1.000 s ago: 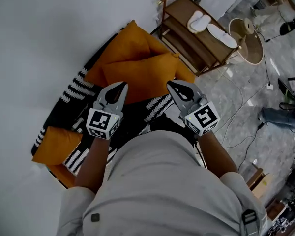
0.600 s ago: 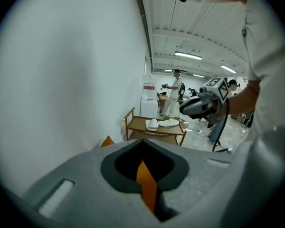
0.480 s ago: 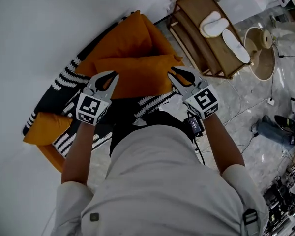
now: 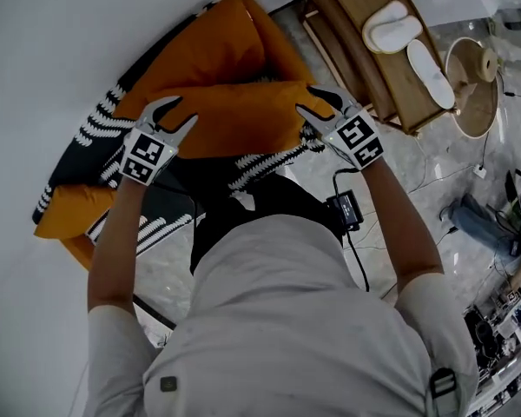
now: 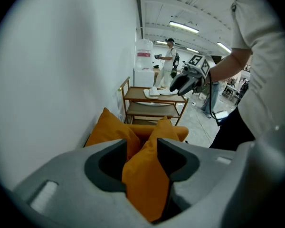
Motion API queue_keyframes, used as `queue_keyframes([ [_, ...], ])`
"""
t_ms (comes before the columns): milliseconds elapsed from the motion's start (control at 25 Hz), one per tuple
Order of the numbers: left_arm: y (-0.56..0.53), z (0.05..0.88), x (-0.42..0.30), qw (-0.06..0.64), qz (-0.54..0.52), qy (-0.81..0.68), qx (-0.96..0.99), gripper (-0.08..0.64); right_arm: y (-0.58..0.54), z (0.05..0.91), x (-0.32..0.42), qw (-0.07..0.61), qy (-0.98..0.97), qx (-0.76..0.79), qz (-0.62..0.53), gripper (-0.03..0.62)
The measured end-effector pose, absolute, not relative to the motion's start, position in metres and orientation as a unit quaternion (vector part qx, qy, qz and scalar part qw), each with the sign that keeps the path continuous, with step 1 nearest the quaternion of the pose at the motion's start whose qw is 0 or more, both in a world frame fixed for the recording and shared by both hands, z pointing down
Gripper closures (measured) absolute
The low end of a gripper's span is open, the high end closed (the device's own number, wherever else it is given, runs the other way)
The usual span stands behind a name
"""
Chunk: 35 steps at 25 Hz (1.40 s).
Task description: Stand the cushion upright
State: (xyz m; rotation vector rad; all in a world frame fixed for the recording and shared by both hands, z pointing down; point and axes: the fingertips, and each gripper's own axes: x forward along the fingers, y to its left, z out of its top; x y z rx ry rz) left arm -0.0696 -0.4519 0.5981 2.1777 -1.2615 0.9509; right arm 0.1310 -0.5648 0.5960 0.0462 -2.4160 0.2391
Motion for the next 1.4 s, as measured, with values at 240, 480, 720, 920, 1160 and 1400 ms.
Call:
queue_keyframes([
  [240,-0.456,0.665,-0.086,0.267,0.387,-0.422,0.775,0.291,-0.59,0.691,0.143,0.416,-0.904,0.001,0.101,0.331],
  [480,-0.454,0.721,-0.097,0.287,0.441,-0.394,0.754,0.222,-0.605,0.781,0.166,0.496,-0.859,-0.018,0.126,0.288],
  [720,-0.453,0.76,-0.105,0.317,0.462,-0.389,0.731,0.204,-0.607,0.822,0.176,0.53,-0.834,-0.029,0.153,0.267],
  [920,-0.454,0.776,-0.111,0.328,0.461,-0.397,0.723,0.206,-0.599,0.837,0.175,0.531,-0.828,-0.03,0.179,0.296],
  [1160,-0.453,0.777,-0.108,0.317,0.478,-0.399,0.715,0.35,-0.592,0.838,0.171,0.526,-0.83,-0.023,0.184,0.445],
  [1400,-0.434,0.772,-0.101,0.301,0.475,-0.407,0.72,0.477,-0.576,0.826,0.17,0.522,-0.835,-0.009,0.174,0.523],
])
